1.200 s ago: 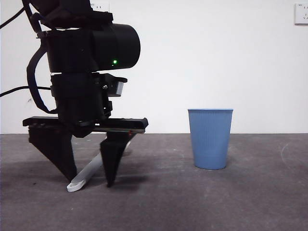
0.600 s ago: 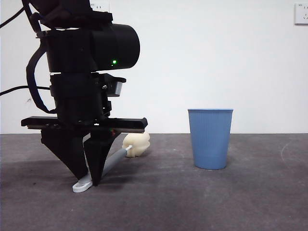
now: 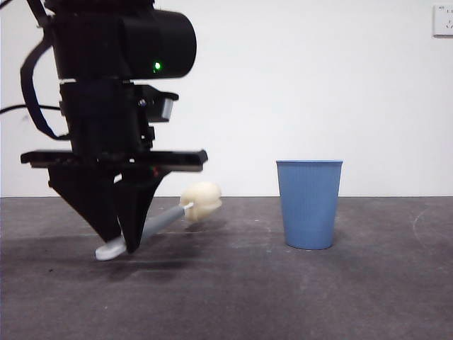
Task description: Pick up the cup brush,pick up the cup,insert the brush into the cup,clean the cup,put the cup brush back,put the cup back to the fixed position on the table
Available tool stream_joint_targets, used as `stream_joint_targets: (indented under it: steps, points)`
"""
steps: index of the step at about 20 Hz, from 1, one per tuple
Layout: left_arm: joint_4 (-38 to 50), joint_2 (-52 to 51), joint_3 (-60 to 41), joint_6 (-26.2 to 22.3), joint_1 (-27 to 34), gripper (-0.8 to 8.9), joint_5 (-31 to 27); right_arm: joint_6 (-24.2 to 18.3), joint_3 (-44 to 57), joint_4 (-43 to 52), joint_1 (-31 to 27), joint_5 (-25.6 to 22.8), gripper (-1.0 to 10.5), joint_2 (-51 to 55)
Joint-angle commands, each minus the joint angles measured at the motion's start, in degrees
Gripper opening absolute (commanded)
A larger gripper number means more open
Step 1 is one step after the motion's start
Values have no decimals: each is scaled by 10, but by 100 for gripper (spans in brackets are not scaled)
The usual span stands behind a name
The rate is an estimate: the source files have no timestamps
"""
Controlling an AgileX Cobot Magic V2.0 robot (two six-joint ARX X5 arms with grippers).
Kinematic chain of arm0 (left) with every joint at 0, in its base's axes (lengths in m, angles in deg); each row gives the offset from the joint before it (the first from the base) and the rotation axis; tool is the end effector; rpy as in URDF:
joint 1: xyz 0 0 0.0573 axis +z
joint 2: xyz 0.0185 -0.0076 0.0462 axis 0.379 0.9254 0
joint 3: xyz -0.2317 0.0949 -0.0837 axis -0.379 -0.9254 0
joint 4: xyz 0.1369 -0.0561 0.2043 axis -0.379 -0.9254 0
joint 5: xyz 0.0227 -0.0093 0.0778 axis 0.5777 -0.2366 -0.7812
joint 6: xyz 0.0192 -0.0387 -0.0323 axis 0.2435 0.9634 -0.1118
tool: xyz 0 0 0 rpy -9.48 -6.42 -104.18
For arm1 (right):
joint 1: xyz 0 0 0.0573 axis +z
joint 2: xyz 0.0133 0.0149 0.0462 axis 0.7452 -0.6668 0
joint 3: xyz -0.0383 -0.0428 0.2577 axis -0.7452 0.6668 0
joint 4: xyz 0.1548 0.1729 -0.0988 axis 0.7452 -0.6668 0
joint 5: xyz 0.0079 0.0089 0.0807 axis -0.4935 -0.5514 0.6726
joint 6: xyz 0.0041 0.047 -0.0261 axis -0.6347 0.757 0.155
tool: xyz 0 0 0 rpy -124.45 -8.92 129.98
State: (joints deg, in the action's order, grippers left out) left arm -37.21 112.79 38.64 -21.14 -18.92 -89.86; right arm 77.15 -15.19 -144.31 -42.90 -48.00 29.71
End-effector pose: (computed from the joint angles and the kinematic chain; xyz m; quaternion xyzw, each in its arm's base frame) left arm 0.2331 -0.1973 0.1883 0.0722 0.5695 -0.0870 0.8142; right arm 0.1321 0.0267 0.3199 0.0914 0.4253 0.2728 0.8581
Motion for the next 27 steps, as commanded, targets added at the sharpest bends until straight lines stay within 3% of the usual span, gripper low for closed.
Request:
stream_joint_targets:
  steps: [1, 2, 4, 9, 12, 15, 27]
  points:
    - [-3, -32, -5, -26, 0, -9, -2, 2, 19, 23, 1, 61, 598, -18]
    - [-9, -49, -5, -34, 0, -9, -2, -2, 30, 43, 1, 84, 596, -28]
    - [-30, -88, -5, -54, 0, -9, -3, -2, 57, 106, 6, 84, 596, -36]
    - [-89, -207, -5, -88, 0, -9, -3, 11, 171, 308, 27, 26, 597, -38]
    - [-135, -271, -5, -101, 0, -9, -3, 53, 256, 463, 46, 17, 596, -51]
    - [-189, -315, -5, -103, 0, -9, -3, 68, 315, 582, 65, -26, 595, -82]
    - [-225, -354, -5, -105, 0, -9, -2, 40, 336, 942, 126, -111, 595, -367]
